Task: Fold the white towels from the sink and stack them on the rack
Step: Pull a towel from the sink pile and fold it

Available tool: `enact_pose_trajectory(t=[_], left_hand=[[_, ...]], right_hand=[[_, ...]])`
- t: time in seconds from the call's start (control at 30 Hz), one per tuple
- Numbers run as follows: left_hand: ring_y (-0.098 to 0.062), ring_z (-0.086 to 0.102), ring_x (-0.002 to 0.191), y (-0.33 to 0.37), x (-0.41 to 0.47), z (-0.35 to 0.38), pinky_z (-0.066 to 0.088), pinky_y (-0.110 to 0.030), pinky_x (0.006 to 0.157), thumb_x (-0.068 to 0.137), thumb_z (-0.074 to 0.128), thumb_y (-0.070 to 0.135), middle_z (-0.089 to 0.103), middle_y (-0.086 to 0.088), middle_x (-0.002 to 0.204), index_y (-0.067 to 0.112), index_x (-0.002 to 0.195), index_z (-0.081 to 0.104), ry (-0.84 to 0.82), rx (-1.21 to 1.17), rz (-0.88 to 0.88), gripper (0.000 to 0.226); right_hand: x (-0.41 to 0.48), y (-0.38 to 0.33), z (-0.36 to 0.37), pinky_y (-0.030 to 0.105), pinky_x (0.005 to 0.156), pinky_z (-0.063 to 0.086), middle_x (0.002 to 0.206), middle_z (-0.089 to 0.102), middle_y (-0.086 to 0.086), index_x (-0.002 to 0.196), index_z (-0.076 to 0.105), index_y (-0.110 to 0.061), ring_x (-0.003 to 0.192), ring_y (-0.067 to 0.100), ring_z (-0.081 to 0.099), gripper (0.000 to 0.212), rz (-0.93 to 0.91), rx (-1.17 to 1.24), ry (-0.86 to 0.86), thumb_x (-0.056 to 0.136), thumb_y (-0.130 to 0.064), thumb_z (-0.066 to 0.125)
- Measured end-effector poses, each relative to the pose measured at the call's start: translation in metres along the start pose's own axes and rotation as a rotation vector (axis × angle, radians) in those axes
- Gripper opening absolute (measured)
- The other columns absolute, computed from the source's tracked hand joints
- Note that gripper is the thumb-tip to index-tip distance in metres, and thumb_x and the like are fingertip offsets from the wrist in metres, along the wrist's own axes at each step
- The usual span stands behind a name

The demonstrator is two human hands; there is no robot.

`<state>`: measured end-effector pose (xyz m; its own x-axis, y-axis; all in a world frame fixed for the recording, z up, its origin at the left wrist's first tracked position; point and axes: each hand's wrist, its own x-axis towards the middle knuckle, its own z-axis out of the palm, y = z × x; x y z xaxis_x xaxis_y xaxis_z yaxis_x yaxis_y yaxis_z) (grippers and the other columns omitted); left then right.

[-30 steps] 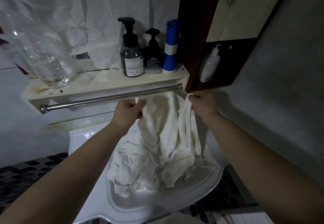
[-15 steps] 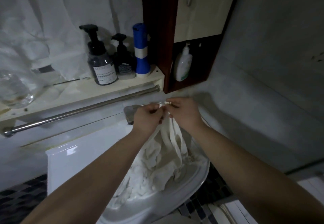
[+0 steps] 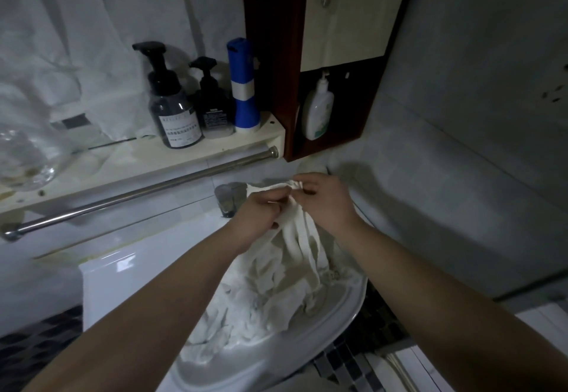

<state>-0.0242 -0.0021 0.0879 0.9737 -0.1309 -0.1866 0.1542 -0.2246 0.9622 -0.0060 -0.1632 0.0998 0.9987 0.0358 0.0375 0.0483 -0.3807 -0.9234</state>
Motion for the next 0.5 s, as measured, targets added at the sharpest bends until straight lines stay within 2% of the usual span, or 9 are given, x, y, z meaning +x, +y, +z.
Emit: enact_pose_trajectory(t=[0.07,0.1,0.17,0.2,0.27,0.37,0.43,0.5], left_hand=[[0.013,0.063,0.084,-0.002,0.000,-0.008,0.050,-0.008,0.072,0.092,0.046,-0.015,0.066,0.012,0.103,0.015,0.120,0.070,0.020,0.134,0.129,0.047],[0.008,0.064,0.089,-0.004,0.001,-0.012,0.051,-0.011,0.077,0.090,0.051,-0.016,0.067,0.007,0.106,0.011,0.117,0.071,0.054,0.187,0.192,0.043],[-0.010,0.064,0.099,-0.007,0.007,-0.021,0.051,-0.016,0.087,0.086,0.063,-0.008,0.066,0.000,0.112,0.010,0.116,0.068,0.135,0.316,0.230,0.035],[-0.014,0.061,0.101,-0.009,0.010,-0.027,0.046,-0.009,0.086,0.085,0.068,-0.002,0.062,0.000,0.115,0.013,0.122,0.064,0.150,0.388,0.225,0.040],[-0.014,0.055,0.106,-0.015,0.018,-0.038,0.031,0.006,0.080,0.084,0.071,0.004,0.056,0.006,0.116,0.019,0.129,0.061,0.107,0.536,0.215,0.048],[-0.016,0.053,0.123,-0.022,0.036,-0.042,0.018,0.010,0.081,0.089,0.064,0.007,0.063,0.002,0.127,0.015,0.122,0.071,0.018,0.727,0.168,0.034],[-0.016,0.055,0.124,-0.025,0.048,-0.042,0.031,0.001,0.081,0.090,0.060,0.008,0.066,0.000,0.125,0.013,0.115,0.075,0.035,0.673,0.071,0.029],[-0.023,0.061,0.113,-0.028,0.058,-0.042,0.046,-0.017,0.077,0.089,0.068,0.021,0.067,0.002,0.108,0.013,0.112,0.074,0.077,0.499,-0.084,0.025]], right_hand=[[0.001,0.001,-0.004,0.014,0.059,0.052,0.087,0.070,-0.016,0.113,0.072,-0.016,0.070,-0.003,0.068,0.030,0.030,0.053,-0.030,0.086,-0.002,0.068],[0.002,0.000,-0.006,0.018,0.057,0.054,0.086,0.073,-0.013,0.107,0.073,-0.022,0.067,0.002,0.069,0.031,0.034,0.072,-0.048,0.086,0.000,0.066],[0.003,-0.003,-0.012,0.026,0.062,0.059,0.086,0.076,-0.010,0.096,0.072,-0.032,0.069,0.010,0.072,0.036,0.021,0.097,-0.078,0.083,0.001,0.065],[0.003,-0.006,-0.015,0.029,0.066,0.061,0.089,0.077,-0.011,0.094,0.072,-0.035,0.075,0.012,0.074,0.038,0.011,0.112,-0.094,0.082,0.000,0.064],[0.003,-0.011,-0.023,0.028,0.068,0.060,0.092,0.078,-0.009,0.090,0.074,-0.037,0.083,0.014,0.074,0.041,-0.012,0.140,-0.130,0.079,0.001,0.063],[0.002,-0.016,-0.037,0.024,0.067,0.057,0.091,0.078,-0.007,0.087,0.076,-0.038,0.084,0.013,0.074,0.045,-0.037,0.128,-0.168,0.078,0.004,0.062],[0.002,-0.018,-0.050,0.024,0.067,0.057,0.090,0.078,-0.007,0.088,0.076,-0.035,0.083,0.012,0.073,0.046,-0.054,0.132,-0.172,0.079,0.008,0.062],[0.002,-0.021,-0.064,0.024,0.068,0.057,0.089,0.078,-0.006,0.085,0.078,-0.035,0.083,0.011,0.072,0.049,-0.070,0.151,-0.169,0.079,0.010,0.060]])
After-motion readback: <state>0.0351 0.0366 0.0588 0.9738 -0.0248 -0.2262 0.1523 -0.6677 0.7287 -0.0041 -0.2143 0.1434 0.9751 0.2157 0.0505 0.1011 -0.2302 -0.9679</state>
